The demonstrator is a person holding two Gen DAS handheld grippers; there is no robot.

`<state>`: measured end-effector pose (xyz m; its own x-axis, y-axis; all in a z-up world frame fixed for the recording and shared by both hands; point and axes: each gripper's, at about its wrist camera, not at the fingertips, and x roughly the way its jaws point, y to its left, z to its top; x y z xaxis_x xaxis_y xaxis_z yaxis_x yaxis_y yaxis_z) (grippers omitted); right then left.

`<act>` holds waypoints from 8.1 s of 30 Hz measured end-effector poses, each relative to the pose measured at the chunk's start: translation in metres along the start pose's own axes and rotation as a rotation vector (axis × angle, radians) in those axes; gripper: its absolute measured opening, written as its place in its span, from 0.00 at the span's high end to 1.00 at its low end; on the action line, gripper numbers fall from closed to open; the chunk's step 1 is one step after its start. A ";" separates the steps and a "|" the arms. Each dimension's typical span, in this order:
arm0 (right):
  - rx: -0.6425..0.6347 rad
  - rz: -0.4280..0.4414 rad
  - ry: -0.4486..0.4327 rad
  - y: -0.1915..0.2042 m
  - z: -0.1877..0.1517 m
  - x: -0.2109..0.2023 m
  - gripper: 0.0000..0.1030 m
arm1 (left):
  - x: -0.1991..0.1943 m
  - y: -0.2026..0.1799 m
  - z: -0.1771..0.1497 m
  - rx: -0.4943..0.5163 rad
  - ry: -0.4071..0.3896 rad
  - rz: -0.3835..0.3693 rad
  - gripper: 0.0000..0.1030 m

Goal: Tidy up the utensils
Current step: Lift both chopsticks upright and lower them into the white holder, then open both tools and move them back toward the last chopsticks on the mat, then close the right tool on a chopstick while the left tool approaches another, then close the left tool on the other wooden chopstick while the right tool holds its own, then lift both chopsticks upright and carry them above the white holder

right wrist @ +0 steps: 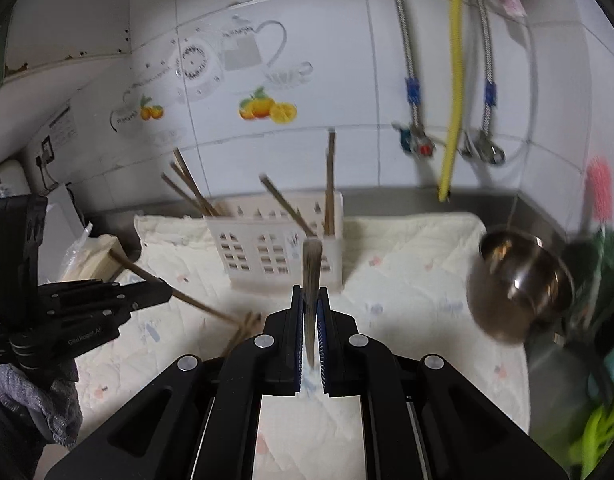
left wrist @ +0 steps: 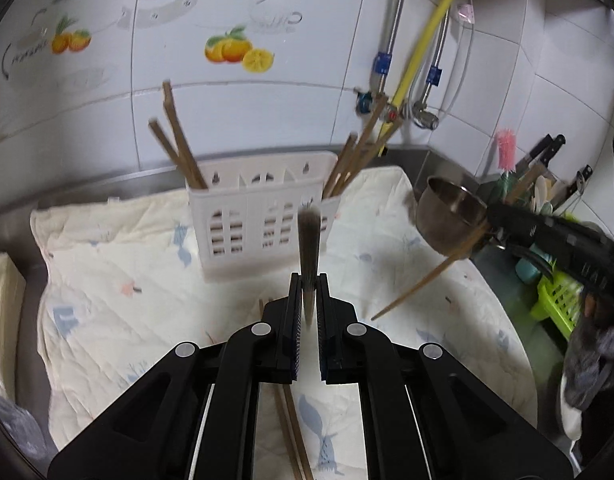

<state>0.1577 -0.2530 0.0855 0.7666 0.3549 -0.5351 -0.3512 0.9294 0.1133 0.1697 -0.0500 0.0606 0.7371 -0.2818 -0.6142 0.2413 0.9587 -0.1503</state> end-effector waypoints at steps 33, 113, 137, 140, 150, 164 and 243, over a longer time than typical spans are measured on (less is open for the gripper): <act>-0.081 0.014 -0.076 0.004 0.146 0.070 0.94 | 0.006 0.040 0.133 0.042 -0.158 0.142 0.94; 0.125 -0.143 0.218 0.131 -0.150 0.085 0.49 | -0.107 0.135 -0.151 -0.285 -0.118 0.337 0.05; 0.159 -0.101 0.279 0.148 -0.151 0.106 0.91 | -0.099 0.138 -0.160 -0.282 -0.083 0.324 0.05; 0.176 -0.101 0.290 0.145 -0.151 0.108 0.91 | -0.099 0.138 -0.160 -0.285 -0.083 0.326 0.05; 0.177 -0.106 0.287 0.142 -0.152 0.110 0.92 | -0.094 0.128 -0.160 -0.273 -0.067 0.307 0.05; 0.113 -0.092 0.181 0.115 -0.149 0.060 0.93 | -0.060 0.072 -0.167 -0.193 -0.001 0.191 0.05; -0.052 0.045 -0.071 0.067 -0.032 -0.001 0.93 | -0.036 0.046 -0.050 -0.056 -0.028 0.050 0.95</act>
<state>0.1168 -0.1941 0.0670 0.7850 0.4039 -0.4696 -0.4118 0.9067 0.0914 0.1228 0.0061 0.0376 0.7651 -0.2338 -0.6000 0.1687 0.9720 -0.1637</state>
